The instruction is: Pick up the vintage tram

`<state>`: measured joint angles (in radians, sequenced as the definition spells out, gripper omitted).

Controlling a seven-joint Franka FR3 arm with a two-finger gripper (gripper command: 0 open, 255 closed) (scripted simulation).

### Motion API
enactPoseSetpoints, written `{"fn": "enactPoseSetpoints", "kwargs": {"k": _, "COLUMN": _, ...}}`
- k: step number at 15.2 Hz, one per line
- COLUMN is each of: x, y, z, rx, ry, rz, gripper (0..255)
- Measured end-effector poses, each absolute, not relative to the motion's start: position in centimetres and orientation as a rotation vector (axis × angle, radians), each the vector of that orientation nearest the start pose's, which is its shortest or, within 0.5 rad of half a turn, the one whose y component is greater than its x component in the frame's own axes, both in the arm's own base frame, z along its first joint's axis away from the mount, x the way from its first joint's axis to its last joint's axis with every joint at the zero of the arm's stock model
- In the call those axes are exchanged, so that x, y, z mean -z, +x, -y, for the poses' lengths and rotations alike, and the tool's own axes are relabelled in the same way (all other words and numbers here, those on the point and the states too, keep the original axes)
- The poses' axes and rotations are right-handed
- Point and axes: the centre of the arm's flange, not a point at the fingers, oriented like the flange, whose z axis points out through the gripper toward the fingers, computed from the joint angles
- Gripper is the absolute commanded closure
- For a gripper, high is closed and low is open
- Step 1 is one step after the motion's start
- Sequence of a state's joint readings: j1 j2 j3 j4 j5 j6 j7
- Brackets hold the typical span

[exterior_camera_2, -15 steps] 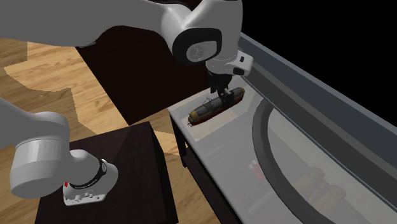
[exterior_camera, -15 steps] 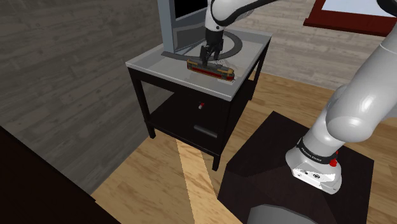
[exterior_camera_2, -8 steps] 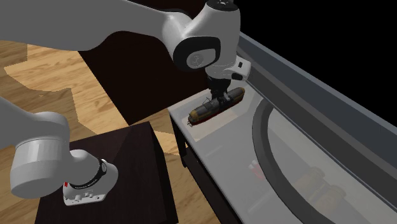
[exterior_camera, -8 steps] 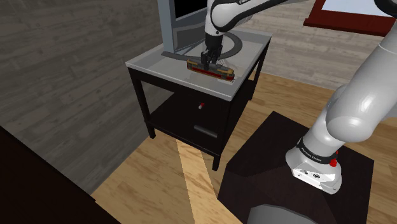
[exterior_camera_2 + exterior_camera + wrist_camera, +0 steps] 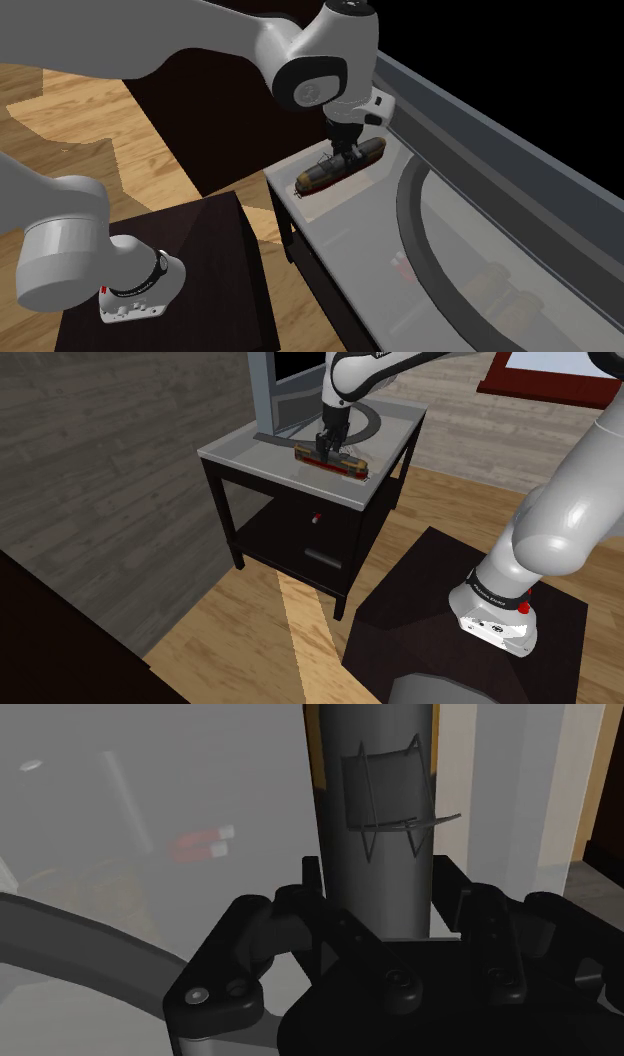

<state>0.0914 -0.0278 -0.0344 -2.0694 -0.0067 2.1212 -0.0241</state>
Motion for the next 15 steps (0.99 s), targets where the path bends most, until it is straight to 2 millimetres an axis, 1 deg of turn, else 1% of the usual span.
{"fn": "enactPoseSetpoints", "kwargs": {"k": 4, "x": -46.8, "y": 54.8, "z": -3.1, "rx": 0.124, "ry": -3.14, "rz": 0.131, "gripper": 255}}
{"fn": "enactPoseSetpoints", "kwargs": {"k": 13, "x": -51.7, "y": 55.0, "z": -3.1, "rx": 0.123, "ry": -3.14, "rz": 0.131, "gripper": 255}}
{"fn": "enactPoseSetpoints", "kwargs": {"k": 15, "x": -52.4, "y": 54.9, "z": -3.1, "rx": 0.122, "ry": -3.14, "rz": 0.131, "gripper": 255}}
